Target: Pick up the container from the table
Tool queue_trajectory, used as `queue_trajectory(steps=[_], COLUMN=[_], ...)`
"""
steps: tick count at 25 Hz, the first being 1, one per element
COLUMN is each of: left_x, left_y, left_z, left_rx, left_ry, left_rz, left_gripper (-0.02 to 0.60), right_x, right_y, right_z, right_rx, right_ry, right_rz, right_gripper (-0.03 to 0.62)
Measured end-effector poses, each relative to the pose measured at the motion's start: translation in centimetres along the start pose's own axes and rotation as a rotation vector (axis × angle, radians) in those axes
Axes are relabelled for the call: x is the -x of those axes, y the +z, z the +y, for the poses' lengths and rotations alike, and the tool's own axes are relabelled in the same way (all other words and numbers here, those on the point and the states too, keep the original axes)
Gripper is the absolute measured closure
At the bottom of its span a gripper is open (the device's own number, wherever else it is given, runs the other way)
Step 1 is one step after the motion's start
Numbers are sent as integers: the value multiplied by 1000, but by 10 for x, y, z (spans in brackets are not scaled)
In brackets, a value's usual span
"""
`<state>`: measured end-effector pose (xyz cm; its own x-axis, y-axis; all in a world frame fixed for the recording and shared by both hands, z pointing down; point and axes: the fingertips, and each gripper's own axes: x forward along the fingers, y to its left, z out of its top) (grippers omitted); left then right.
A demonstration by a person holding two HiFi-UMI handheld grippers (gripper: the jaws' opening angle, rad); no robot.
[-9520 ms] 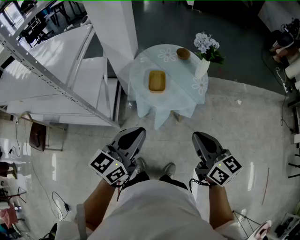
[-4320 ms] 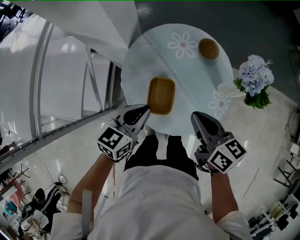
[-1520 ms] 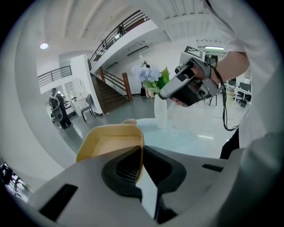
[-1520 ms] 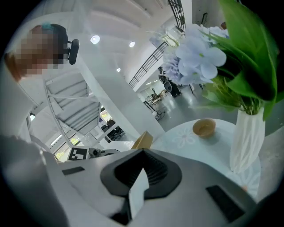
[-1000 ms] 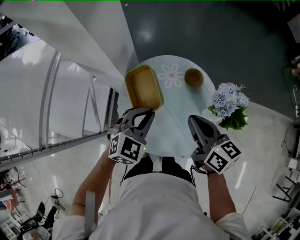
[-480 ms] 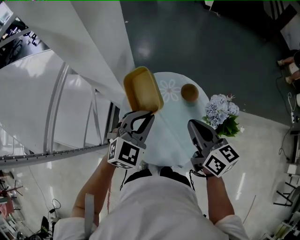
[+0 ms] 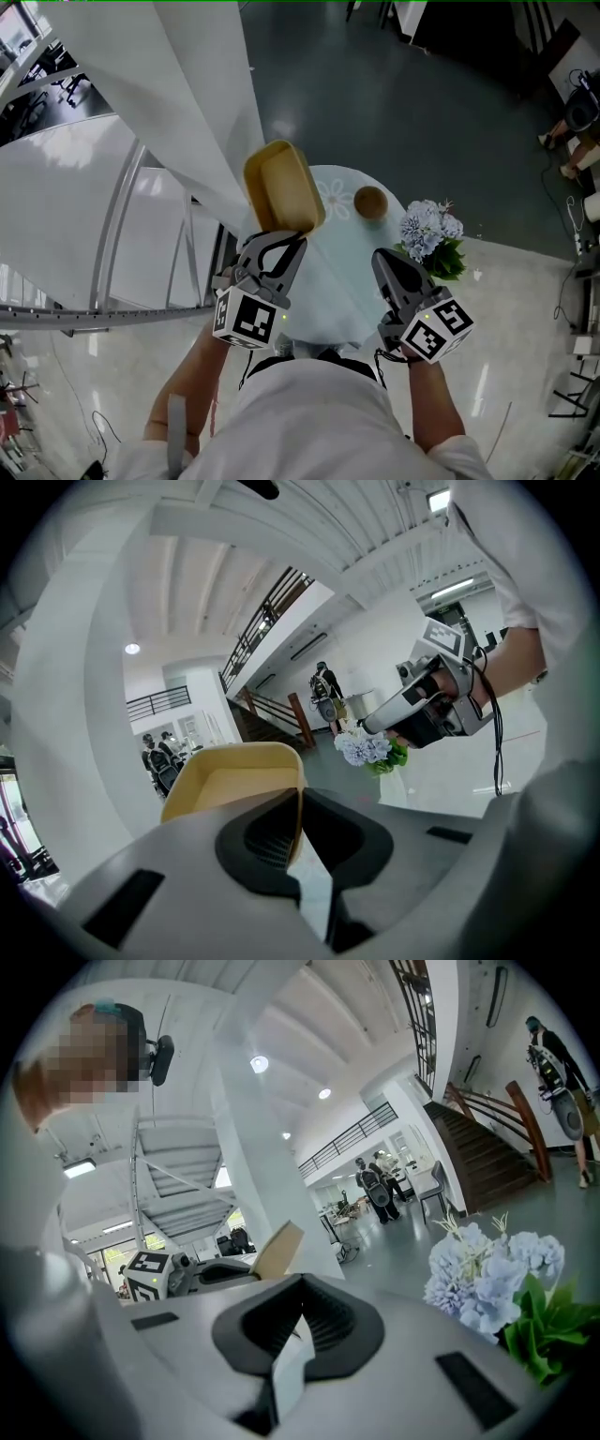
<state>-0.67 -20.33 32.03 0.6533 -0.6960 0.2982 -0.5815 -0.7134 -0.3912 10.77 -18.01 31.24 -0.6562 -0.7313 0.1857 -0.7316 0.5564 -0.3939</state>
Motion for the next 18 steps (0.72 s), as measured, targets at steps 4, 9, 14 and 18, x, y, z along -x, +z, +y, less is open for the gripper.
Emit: queue_trajectory(steps=[4,9,14,18], left_x=[7,14,19,23], left_y=[10,19,21,19], left_z=[-2,-4,-4,-3], left_rx=[-3,-17,-19,-15], left_ry=[10,18,24,25], left_rz=[-20,-32,-35,-36], left_gripper=[549,549,549,549], right_x=[7,12,14,13], right_y=[6,9,10,8], right_z=[7,14,18,22], right_rx=[21,43,56,59], right_ry=[2,10,7,10], right_rz=[-19,-29,-28,-30], right_gripper=[576,576,576,576])
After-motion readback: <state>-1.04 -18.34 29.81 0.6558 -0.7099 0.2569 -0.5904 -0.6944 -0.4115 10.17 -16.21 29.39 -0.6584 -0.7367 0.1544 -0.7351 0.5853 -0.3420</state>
